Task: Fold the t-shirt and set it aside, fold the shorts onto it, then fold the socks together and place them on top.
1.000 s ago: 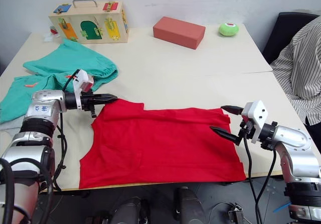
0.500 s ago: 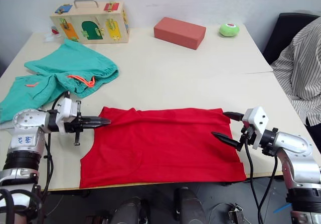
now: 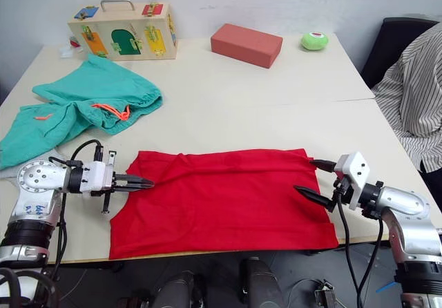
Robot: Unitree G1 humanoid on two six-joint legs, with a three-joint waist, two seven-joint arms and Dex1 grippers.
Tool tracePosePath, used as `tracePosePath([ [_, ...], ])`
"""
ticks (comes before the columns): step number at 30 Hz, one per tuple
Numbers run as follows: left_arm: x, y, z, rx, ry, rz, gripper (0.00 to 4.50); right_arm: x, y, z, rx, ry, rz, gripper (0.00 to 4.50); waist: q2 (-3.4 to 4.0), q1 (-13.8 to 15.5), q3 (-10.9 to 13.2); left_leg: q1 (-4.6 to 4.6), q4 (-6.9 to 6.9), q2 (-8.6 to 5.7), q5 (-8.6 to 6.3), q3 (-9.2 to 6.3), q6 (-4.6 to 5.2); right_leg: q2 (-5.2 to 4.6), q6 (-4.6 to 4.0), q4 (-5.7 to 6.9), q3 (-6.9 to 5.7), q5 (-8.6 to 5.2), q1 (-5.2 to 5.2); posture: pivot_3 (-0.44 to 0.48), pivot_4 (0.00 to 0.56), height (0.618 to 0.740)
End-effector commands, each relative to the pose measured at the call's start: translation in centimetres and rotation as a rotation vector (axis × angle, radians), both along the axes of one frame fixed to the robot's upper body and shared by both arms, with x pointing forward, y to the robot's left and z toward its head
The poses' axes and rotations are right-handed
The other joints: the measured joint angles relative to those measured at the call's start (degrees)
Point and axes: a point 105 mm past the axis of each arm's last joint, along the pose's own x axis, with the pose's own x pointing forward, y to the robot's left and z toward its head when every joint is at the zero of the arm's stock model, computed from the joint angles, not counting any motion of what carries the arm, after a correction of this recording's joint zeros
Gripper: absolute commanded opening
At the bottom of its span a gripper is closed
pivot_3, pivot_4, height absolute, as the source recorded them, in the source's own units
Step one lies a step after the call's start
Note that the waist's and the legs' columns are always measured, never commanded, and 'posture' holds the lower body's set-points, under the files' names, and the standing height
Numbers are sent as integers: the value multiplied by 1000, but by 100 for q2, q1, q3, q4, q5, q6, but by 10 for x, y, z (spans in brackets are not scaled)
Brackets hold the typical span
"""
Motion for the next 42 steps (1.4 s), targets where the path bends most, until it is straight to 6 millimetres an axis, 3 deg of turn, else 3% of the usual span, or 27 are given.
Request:
tracePosePath([
  [1, -3, 5, -2, 17, 2, 7, 35, -1, -1, 0, 7, -21, -8, 4500, 0, 2, 0, 0, 0, 0, 0, 0, 0, 0, 0, 0, 0, 0, 0, 0, 150, 740],
  [7, -9, 7, -3, 5, 45, -1, 35, 0, -1, -2, 16, -22, -5, 4500, 0, -4, 0, 0, 0, 0, 0, 0, 1, 0, 0, -1, 0, 0, 0, 0, 150, 740],
  [12, -7, 10, 8, -80, 71, 76, 1230, 0, 1, -2, 28, -20, 2, 4500, 0, 0, 0, -1, -1, 3, -1, 0, 1, 1, 0, -1, 0, 0, 0, 0, 150, 740],
  [15, -19, 15, 30, -204, 291, 137, 2182, -2, 8, 9, 81, 6, 56, 4500, 0, -15, 0, -3, -1, 3, -1, -2, 2, 0, 0, -1, 1, 0, -2, 0, 150, 740],
  [16, -24, 16, 33, -219, 353, 144, 2182, -3, 10, 12, 92, 14, 79, 4500, -1, -28, 0, -1, -3, 5, -1, -1, 1, 1, 0, -3, 2, 0, -2, 0, 150, 740],
  [18, -30, 15, 45, -282, 434, 168, 2215, -6, 19, 22, 129, 35, 134, 4131, 3, -34, -1, -3, -5, 12, -2, -2, 1, 4, -2, -2, 3, -1, -5, 0, 150, 740],
  [21, -21, 10, 69, -472, 447, 216, 2215, -4, 41, 40, 203, 30, 202, 3291, 6, -17, 0, 2, -6, 9, -1, -3, 1, 2, -2, -1, 5, -1, -1, 0, 150, 740],
  [24, -2, 7, 76, -586, 407, 310, 1343, 5, 69, 49, 239, -7, 244, 2212, -1, -7, -3, 9, -5, 4, 1, -12, 1, 3, -2, 1, 5, -1, 10, 0, 150, 740],
  [28, 30, -3, 53, -542, 290, 457, 12, 28, 103, 39, 177, -62, 221, 731, -2, -1, -4, 2, -5, 3, 2, -19, -3, 6, -3, -3, 2, 0, 8, 0, 150, 740],
  [30, 39, -12, 46, -529, 259, 488, 0, 37, 113, 30, 115, -85, 207, 15, -2, 3, -4, -4, -4, -3, 2, -17, -3, 2, -3, -3, 2, 0, 3, 0, 150, 740],
  [33, 48, -26, 38, -525, 257, 499, 0, 46, 125, 18, 44, -101, 210, 15, -3, 8, -4, -11, -4, -7, 1, -16, 0, -3, -3, -8, 0, 0, 0, 0, 150, 740],
  [36, 43, -39, 17, -405, 304, 446, 0, 52, 133, 9, -3, -103, 223, 15, -4, 0, -4, -10, -3, -6, 1, -14, 0, -3, -2, -9, 0, 0, 0, 0, 150, 740],
  [42, 47, -35, 6, -299, 327, 476, 0, 56, 136, 0, -35, -87, 246, 15, -4, -28, -4, -8, -4, 4, 1, -8, -2, 4, -2, -5, 0, 0, -5, 0, 150, 740],
])
